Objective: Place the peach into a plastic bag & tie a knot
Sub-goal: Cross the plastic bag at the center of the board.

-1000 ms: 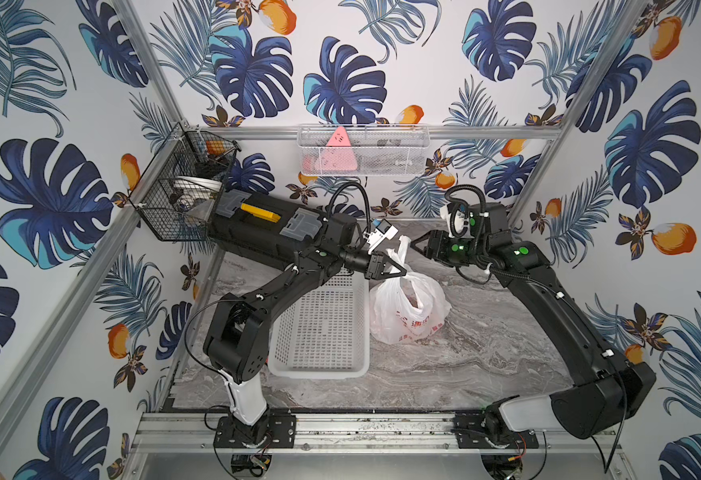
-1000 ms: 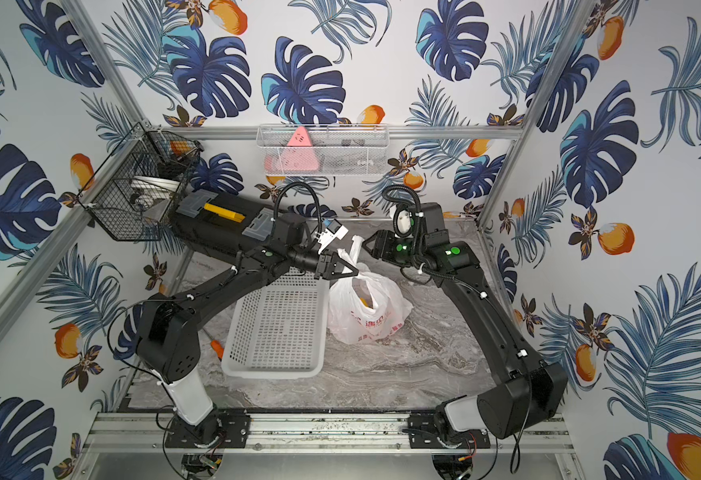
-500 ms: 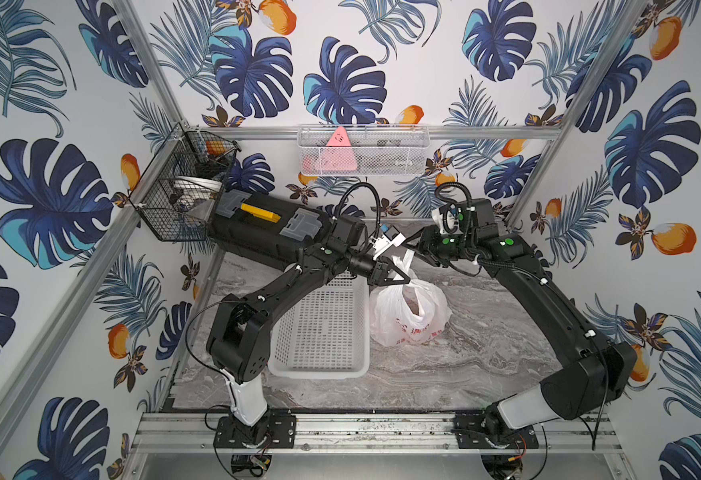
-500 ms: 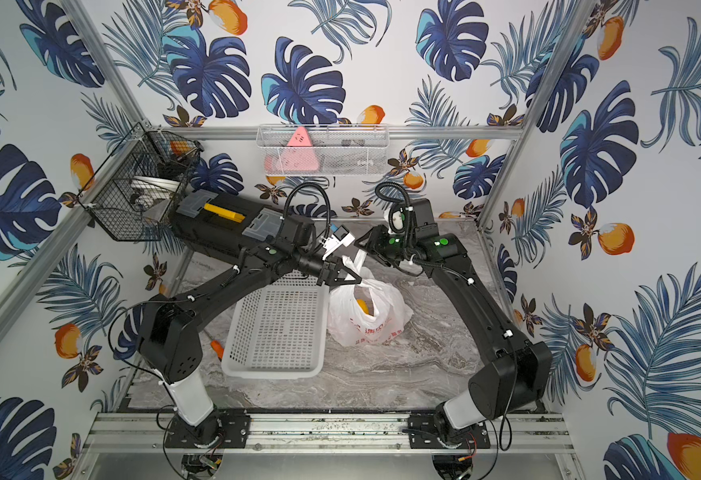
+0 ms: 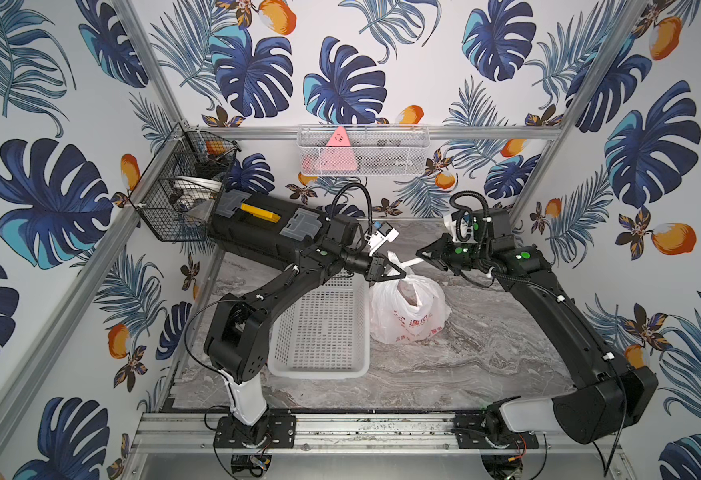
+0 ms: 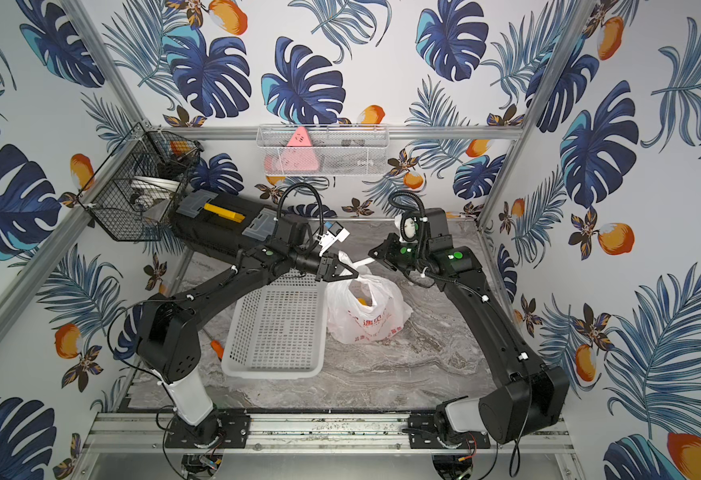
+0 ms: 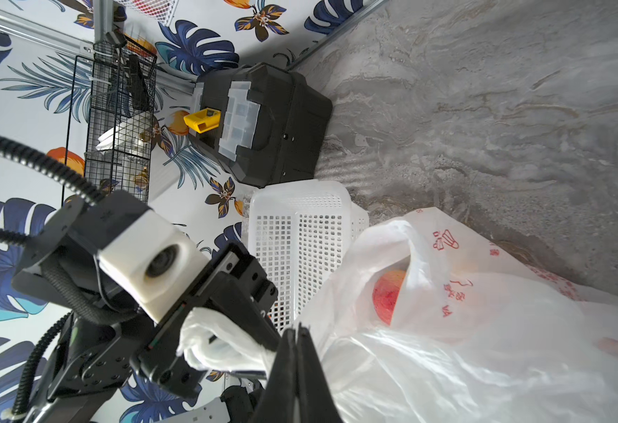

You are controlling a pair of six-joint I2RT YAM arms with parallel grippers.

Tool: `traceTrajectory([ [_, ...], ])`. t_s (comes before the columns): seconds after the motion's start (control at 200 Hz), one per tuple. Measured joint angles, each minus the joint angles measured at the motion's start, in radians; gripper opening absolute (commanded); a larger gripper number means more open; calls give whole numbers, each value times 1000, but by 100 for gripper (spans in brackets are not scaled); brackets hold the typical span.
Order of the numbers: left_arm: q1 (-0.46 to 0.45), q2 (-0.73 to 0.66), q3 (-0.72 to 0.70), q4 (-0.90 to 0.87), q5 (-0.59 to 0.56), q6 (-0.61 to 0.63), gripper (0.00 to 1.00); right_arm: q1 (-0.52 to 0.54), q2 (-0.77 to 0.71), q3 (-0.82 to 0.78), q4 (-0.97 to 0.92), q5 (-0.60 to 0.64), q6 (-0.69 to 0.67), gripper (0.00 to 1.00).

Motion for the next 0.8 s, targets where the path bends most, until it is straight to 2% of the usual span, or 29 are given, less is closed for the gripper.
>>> traceTrajectory([
  [0.12, 1, 0, 2, 19, 7, -29, 7, 0, -34, -20, 19, -20, -17, 0],
  [0.245, 10, 0, 4, 36, 7, -55, 13, 12, -63, -44, 26, -30, -31, 0],
  [0.435, 15, -3, -27, 62, 6, -97, 16, 63, -108, -157, 39, -26, -29, 0],
  [0.605, 16, -3, -47, 90, 15, -136, 19, 101, -103, -209, 81, -26, 2, 0],
  [0.801, 17, -14, -52, 98, 23, -157, 28, 107, -65, -238, 128, -18, 13, 0],
])
